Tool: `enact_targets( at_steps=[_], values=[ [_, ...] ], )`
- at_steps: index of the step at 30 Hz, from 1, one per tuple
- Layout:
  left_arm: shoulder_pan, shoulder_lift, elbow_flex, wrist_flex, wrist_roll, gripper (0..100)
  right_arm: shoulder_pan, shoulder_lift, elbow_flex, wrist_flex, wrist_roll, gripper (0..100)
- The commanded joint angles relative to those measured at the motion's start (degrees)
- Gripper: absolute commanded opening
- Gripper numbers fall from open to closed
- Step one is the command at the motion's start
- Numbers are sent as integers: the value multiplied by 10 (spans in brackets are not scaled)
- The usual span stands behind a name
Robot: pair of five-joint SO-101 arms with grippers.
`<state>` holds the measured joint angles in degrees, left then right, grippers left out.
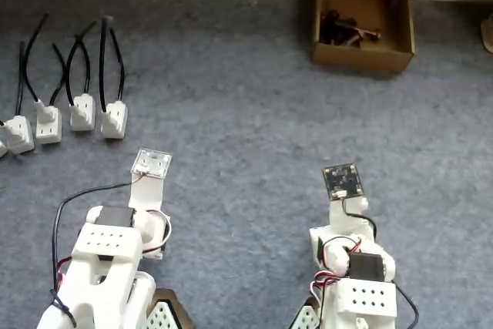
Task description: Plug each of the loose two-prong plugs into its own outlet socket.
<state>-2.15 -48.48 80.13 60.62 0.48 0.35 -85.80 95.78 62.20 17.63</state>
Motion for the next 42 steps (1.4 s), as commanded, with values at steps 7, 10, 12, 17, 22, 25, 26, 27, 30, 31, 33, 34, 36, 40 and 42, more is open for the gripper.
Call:
enact_targets(
  at_steps=[7,10,12,17,22,25,26,27,30,31,33,34,36,40,42],
  values=[
    [12,-5,33,-44,3,6,3,0,27,-4,-4,6],
    [12,-5,34,-45,4,6,3,0,27,-4,-4,6],
    [11,-5,34,-45,4,6,3,0,27,-4,-4,6],
    [10,-5,34,-45,4,6,3,0,27,-4,-4,6],
    [-22,-5,34,-45,4,6,3,0,27,-4,-4,6],
    [-37,-5,34,-45,4,6,3,0,27,-4,-4,6],
    [-38,-5,34,-45,4,6,3,0,27,-4,-4,6],
    [-38,-5,34,-45,4,6,3,0,27,-4,-4,6],
    [-38,-5,34,-45,4,6,3,0,27,-4,-4,6],
    [-37,-5,34,-45,4,8,3,0,27,-4,-4,6],
    [-36,-5,33,-45,4,10,3,0,27,-4,-4,6],
    [-29,-5,33,-45,4,10,3,0,27,-4,-4,6],
    [-5,-5,33,-45,4,10,3,0,27,-4,-4,6],
    [26,-5,33,-45,4,7,3,0,27,-4,-4,6],
    [26,-5,33,-45,4,7,3,0,27,-4,-4,6]
  ],
)
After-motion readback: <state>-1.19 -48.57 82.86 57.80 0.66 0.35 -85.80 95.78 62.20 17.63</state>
